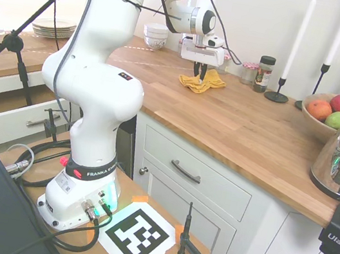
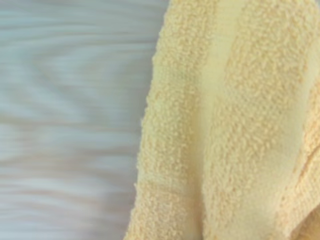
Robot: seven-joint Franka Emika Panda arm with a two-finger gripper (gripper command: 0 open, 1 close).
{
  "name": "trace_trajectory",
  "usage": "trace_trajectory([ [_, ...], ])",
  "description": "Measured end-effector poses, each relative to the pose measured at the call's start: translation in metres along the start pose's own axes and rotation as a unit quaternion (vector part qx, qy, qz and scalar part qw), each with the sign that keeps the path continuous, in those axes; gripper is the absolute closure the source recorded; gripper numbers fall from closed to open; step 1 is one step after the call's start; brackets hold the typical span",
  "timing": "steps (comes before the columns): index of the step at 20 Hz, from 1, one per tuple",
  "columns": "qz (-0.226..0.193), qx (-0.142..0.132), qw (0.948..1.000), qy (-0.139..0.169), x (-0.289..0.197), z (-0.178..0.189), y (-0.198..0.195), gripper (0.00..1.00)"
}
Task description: Wipe the counter
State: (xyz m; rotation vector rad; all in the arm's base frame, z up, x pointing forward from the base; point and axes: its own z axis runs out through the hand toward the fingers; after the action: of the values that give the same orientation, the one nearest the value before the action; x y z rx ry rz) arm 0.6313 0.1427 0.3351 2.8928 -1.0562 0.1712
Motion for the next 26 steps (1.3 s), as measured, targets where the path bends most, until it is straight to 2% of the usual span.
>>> trace_trajectory([
  [7,0.032,-0.005,0.9994,-0.007,0.08,0.009,0.088,1.0],
  [13,0.053,-0.001,0.9984,-0.017,0.127,0.015,0.15,1.0],
  [26,0.066,0.003,0.9976,-0.023,0.147,0.018,0.181,1.0],
])
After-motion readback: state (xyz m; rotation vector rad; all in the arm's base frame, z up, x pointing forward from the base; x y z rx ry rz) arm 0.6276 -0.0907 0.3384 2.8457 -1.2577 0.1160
